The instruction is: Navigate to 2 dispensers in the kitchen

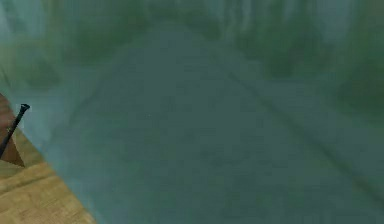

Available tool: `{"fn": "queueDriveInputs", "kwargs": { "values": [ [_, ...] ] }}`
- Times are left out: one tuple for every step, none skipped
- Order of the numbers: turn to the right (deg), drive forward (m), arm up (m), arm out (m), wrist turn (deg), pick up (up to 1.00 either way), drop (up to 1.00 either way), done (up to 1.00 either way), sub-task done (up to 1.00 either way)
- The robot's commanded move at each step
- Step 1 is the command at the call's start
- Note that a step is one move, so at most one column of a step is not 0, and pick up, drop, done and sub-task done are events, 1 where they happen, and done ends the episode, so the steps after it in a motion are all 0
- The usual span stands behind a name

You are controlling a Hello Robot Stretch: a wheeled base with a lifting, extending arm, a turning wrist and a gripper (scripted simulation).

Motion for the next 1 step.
{"fn": "queueDriveInputs", "kwargs": {
  "values": [
    [45.0, 0.00, 0.00, 0.00, 0.0, 0.00, 0.00, 0.00, 0.00]
  ]
}}
